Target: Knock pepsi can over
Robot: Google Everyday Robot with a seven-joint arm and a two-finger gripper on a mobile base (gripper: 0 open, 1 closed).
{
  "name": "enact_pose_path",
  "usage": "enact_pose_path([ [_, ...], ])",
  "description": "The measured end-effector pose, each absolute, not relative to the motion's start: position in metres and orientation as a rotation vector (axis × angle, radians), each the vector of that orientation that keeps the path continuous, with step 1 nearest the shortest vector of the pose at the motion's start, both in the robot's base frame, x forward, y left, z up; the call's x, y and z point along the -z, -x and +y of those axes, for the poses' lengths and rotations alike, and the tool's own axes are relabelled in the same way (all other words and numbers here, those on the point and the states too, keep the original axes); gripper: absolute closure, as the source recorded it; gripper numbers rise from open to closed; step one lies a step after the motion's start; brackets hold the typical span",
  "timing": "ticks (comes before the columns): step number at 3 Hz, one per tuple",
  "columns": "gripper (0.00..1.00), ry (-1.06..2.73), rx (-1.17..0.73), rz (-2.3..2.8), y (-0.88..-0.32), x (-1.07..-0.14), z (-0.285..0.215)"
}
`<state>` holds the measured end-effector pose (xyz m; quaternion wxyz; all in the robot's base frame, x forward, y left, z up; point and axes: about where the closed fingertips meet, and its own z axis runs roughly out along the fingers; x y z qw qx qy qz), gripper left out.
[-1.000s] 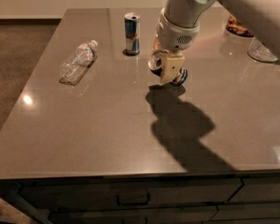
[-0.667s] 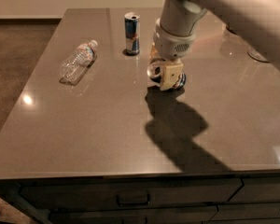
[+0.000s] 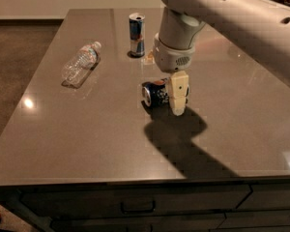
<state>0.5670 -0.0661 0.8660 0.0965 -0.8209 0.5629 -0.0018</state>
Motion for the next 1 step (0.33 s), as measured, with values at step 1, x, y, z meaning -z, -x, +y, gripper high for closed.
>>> enact_pose_path([
  [1, 0.0, 2.431, 0.004, 1.667, -0.5669, -0.8658, -0.0659],
])
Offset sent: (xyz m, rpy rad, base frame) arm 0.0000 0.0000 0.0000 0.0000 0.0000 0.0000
